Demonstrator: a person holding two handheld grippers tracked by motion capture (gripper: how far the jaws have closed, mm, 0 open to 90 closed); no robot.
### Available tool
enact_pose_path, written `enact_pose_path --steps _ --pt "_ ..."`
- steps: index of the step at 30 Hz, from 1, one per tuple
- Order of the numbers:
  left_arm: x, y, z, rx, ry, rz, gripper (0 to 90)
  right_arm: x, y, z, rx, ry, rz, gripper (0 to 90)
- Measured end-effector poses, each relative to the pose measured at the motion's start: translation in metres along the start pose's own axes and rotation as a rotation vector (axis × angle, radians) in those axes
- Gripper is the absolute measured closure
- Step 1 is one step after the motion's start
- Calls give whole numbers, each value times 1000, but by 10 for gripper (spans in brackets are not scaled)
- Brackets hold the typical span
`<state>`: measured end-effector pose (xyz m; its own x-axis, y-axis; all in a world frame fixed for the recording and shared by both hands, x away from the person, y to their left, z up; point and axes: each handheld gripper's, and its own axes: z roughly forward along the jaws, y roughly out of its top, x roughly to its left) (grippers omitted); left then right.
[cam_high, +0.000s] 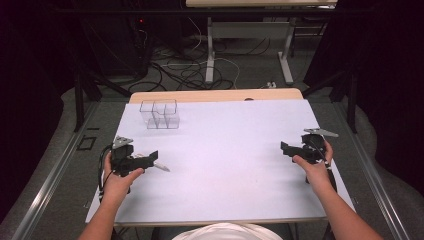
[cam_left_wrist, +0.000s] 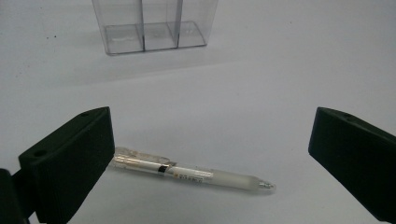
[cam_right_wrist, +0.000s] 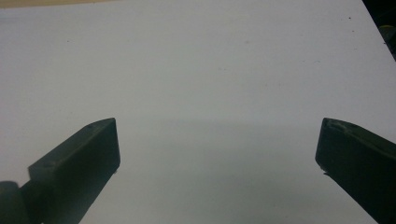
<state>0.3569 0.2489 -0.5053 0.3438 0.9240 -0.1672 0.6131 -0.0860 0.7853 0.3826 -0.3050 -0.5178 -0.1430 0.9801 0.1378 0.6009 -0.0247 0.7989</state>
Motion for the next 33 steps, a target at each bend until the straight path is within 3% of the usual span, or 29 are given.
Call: enact_pose_path --steps 7,12,22,33 --pt "-3 14 -3 -20 -5 -19 3 4 1 -4 -18 -13 -24 0" --pt "-4 25 -2 -41 -3 -30 6 3 2 -5 -22 -11 -12 14" --pt "-6 59 1 -66 16 -52 54 4 2 -7 -30 -10 -20 35" --pt "-5 87 6 -75 34 -47 74 5 1 -7 -23 -9 -29 56"
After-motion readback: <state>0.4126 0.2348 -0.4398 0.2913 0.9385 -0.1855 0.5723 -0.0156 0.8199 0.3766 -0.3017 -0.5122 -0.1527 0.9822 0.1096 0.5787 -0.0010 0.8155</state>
